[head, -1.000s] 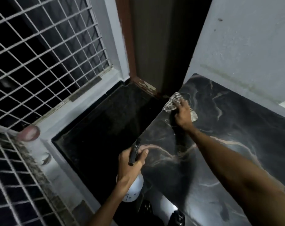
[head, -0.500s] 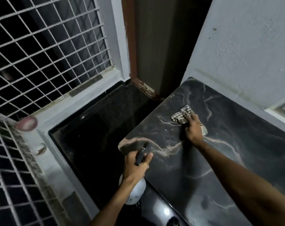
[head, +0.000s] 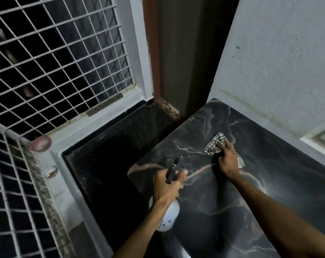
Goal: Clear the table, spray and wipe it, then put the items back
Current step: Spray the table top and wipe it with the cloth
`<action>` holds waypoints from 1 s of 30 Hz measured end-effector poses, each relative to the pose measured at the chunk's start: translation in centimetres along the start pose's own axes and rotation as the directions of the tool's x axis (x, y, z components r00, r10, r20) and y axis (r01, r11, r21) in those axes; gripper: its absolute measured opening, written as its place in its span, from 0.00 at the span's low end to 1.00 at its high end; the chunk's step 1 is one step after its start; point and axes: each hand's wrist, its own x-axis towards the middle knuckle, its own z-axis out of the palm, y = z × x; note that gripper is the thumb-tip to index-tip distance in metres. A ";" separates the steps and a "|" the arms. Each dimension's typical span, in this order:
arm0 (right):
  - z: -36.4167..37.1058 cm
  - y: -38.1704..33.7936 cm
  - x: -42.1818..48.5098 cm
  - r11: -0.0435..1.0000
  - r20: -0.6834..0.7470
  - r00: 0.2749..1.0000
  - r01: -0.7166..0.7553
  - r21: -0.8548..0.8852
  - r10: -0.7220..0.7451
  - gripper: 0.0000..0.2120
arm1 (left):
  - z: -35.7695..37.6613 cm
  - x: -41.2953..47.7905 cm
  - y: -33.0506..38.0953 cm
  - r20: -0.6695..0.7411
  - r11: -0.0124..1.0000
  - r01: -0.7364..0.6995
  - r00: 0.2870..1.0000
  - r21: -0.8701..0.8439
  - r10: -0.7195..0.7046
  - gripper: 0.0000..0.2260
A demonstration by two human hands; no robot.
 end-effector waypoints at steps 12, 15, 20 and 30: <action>5.6 -7.3 10.6 0.973 0.092 0.971 0.225 -0.056 -0.219 0.31 | -4.1 6.8 -1.1 -0.053 0.970 -0.225 0.972 0.095 0.231 0.15; 8.4 -8.8 7.3 0.864 0.267 0.835 0.503 -0.019 -0.480 0.30 | -4.7 7.2 -1.4 -0.074 0.955 -0.276 0.956 0.109 0.284 0.15; 9.0 -10.2 9.5 0.958 0.074 0.958 0.282 -0.056 -0.277 0.29 | -6.1 6.6 -2.3 -0.132 0.969 -0.243 0.960 0.048 0.248 0.14; 10.6 -12.5 -1.8 0.887 0.237 0.858 0.459 0.041 -0.455 0.31 | -7.2 2.8 -4.8 -0.219 0.945 -0.317 0.919 0.085 0.328 0.14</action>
